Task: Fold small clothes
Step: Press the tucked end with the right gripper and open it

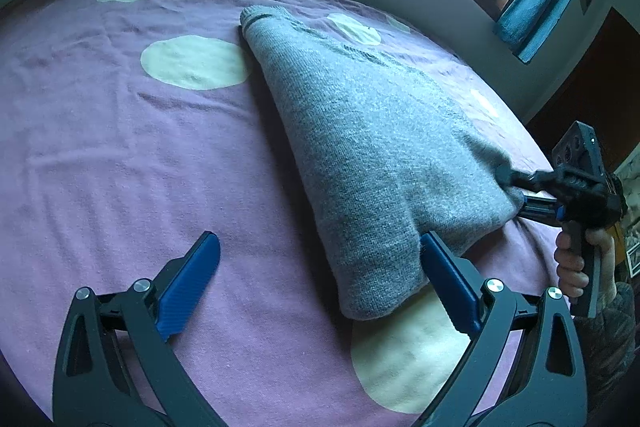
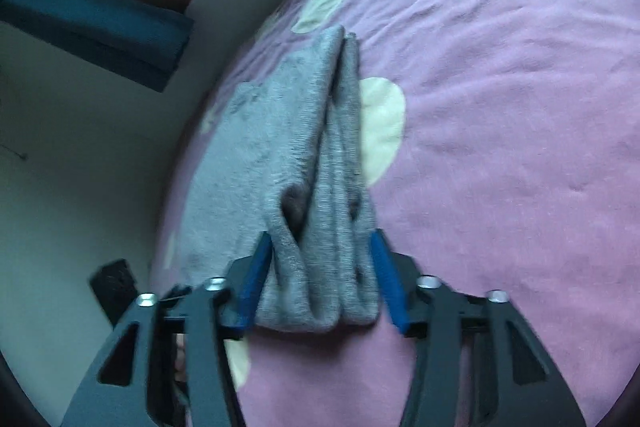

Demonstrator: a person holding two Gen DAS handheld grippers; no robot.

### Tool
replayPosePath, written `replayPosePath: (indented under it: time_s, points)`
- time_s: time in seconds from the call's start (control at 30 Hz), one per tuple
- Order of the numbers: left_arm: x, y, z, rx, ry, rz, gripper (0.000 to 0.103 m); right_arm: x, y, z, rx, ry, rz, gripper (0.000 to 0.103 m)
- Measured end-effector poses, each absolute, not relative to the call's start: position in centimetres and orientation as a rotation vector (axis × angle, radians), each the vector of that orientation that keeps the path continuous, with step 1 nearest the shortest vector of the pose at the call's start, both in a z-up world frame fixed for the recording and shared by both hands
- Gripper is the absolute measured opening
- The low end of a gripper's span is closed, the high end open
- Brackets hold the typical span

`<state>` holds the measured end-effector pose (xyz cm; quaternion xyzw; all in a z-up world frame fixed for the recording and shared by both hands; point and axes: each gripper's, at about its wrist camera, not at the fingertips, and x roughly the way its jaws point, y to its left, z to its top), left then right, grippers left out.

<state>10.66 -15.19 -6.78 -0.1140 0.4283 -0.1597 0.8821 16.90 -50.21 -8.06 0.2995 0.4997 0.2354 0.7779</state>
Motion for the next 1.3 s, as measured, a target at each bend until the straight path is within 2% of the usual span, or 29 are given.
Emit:
replayPosePath:
  time_s: [0.07, 0.17, 0.43, 0.6, 0.67, 0.7, 0.77, 0.83, 1.3]
  points:
    - [10.7, -15.2, -6.8, -0.235, 0.892, -0.332, 0.099, 16.7, -50.5, -8.7, 0.657, 1.087, 0.509, 0.021]
    - [10.7, -15.4, -6.8, -0.221, 0.894, -0.326, 0.099, 16.5, -51.2, -9.4, 0.681, 1.074, 0.523, 0.017]
    - [10.6, -15.6, -6.7, -0.222, 0.893, -0.326, 0.099, 16.3, -51.4, -9.4, 0.711, 1.044, 0.541, 0.017]
    - [10.6, -15.7, -6.7, -0.224, 0.892, -0.327, 0.099, 15.7, -51.6, -9.2, 0.739, 1.002, 0.559, 0.029]
    - [10.5, -15.6, -6.7, -0.226, 0.892, -0.327, 0.099, 15.2, -51.7, -8.7, 0.762, 0.969, 0.582, 0.046]
    - [10.5, -15.7, -6.6, -0.227, 0.892, -0.328, 0.099, 14.8, -51.8, -8.4, 0.777, 0.943, 0.604, 0.051]
    - [10.5, -15.6, -6.6, -0.227, 0.891, -0.328, 0.099, 14.1, -51.8, -7.8, 0.786, 0.909, 0.617, 0.073]
    - [10.5, -15.6, -6.6, -0.23, 0.891, -0.329, 0.099, 13.4, -51.8, -7.4, 0.776, 0.884, 0.606, 0.083]
    - [10.3, -15.4, -6.6, -0.237, 0.89, -0.331, 0.099, 11.1, -52.6, -7.2, 0.718, 0.814, 0.557, 0.085]
